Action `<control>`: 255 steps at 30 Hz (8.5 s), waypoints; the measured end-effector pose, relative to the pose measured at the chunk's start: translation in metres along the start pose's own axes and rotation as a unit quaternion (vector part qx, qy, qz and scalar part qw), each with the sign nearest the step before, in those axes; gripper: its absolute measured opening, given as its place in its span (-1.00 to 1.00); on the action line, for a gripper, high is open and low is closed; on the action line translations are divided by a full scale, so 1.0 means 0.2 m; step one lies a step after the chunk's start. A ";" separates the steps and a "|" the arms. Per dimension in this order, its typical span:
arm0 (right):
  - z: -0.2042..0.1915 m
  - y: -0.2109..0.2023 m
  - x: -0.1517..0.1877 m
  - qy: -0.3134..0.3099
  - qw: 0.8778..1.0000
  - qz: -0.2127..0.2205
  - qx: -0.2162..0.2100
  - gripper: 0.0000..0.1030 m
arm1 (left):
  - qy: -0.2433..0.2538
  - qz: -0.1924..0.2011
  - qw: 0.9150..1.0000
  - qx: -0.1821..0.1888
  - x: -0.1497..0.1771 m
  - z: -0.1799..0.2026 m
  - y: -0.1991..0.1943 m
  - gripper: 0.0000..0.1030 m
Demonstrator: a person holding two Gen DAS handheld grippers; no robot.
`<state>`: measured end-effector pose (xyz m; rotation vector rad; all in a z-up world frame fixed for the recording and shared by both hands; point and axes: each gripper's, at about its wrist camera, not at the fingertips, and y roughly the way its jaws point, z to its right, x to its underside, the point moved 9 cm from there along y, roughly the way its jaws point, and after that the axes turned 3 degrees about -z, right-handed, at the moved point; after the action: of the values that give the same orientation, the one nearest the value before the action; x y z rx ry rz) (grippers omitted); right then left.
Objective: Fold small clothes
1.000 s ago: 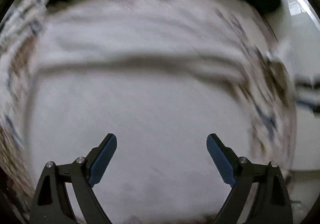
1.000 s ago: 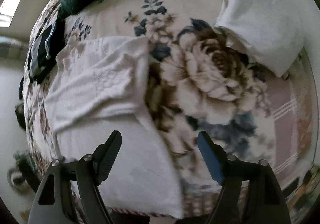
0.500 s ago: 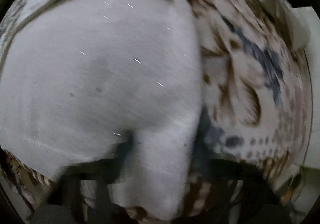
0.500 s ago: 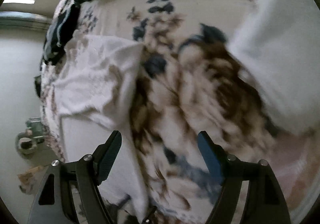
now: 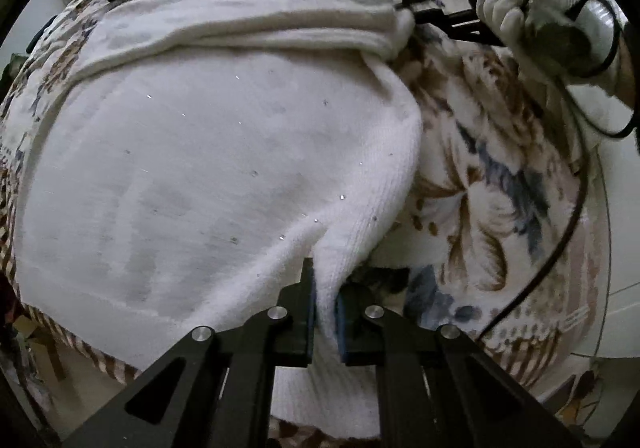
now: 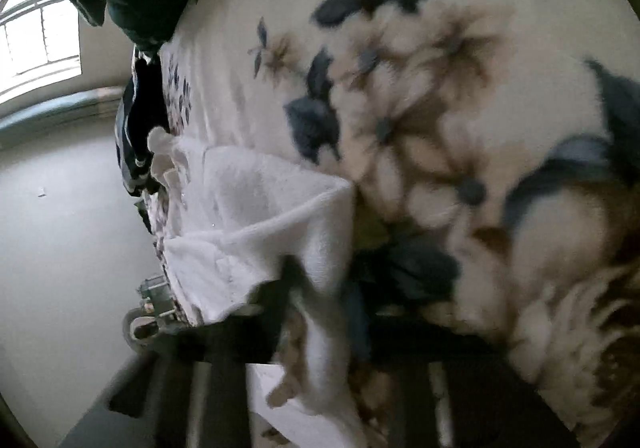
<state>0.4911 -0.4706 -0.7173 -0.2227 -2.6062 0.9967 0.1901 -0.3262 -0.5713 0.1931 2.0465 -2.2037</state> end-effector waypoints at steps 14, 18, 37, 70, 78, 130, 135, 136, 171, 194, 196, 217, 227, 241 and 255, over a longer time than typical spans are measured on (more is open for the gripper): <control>-0.90 -0.09 0.16 -0.097 0.992 0.034 0.077 -0.84 | -0.128 0.057 0.989 0.051 -0.05 -0.72 -0.46 -0.89; -1.25 0.13 0.21 -0.136 0.983 0.033 0.117 -0.85 | -0.162 0.051 0.983 0.075 -0.04 -1.03 -0.47 -0.89; -1.95 1.81 0.28 -0.182 0.938 -0.005 0.296 -0.85 | -0.276 -0.023 0.954 0.116 0.10 -2.08 -0.04 -0.89; -0.49 1.06 1.96 0.007 0.966 -0.082 0.246 -0.87 | -0.125 -0.108 0.982 0.090 0.17 -2.02 -0.07 -0.86; -0.44 1.12 2.02 0.000 0.962 -0.106 0.251 -0.88 | -0.138 -0.159 0.973 0.097 0.19 -2.16 0.12 -0.77; -1.28 1.06 0.19 -0.155 0.965 0.033 0.211 -0.13 | -0.064 -0.028 0.995 0.065 -1.55 -1.96 0.43 -0.01; -1.34 1.01 0.19 -0.153 0.963 0.041 0.219 0.04 | -0.096 -0.010 0.989 0.115 -1.47 -2.01 0.26 -0.06; -1.37 0.94 0.26 -0.150 0.965 0.044 0.212 0.04 | -0.096 0.002 0.988 0.124 -1.43 -2.02 0.19 -0.06; -0.43 1.00 2.21 0.078 0.975 0.038 0.203 -0.83 | -0.098 -0.065 0.978 0.174 0.15 -1.94 -0.12 -0.86; -0.31 1.05 2.18 0.047 0.991 -0.030 0.126 0.10 | -0.147 -0.111 0.950 0.253 0.18 -2.13 0.14 0.24; -0.28 1.08 2.16 0.056 0.993 -0.029 0.098 0.23 | -0.136 -0.110 0.957 0.233 0.17 -2.08 0.14 0.22; -0.85 0.52 2.10 0.013 0.996 0.070 -0.054 -0.79 | -0.148 0.020 0.935 0.320 -0.33 -2.11 -0.58 -0.82; -1.31 0.32 1.26 -0.034 0.981 0.173 -0.078 -0.80 | -0.202 0.066 0.913 0.349 -1.33 -1.99 -0.36 -0.81; -1.45 0.50 0.20 -0.040 0.984 0.165 -0.048 0.17 | -0.258 0.094 0.911 0.309 -1.81 -2.24 -0.03 0.13; -1.32 0.79 0.13 -0.120 0.972 0.118 0.162 -0.77 | -0.022 0.086 0.983 0.159 -1.92 -2.00 0.13 -0.86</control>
<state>0.5670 -0.1836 -0.6321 -0.3560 -2.6138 1.6044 0.5752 0.0725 -0.5577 0.3340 1.5801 -2.3853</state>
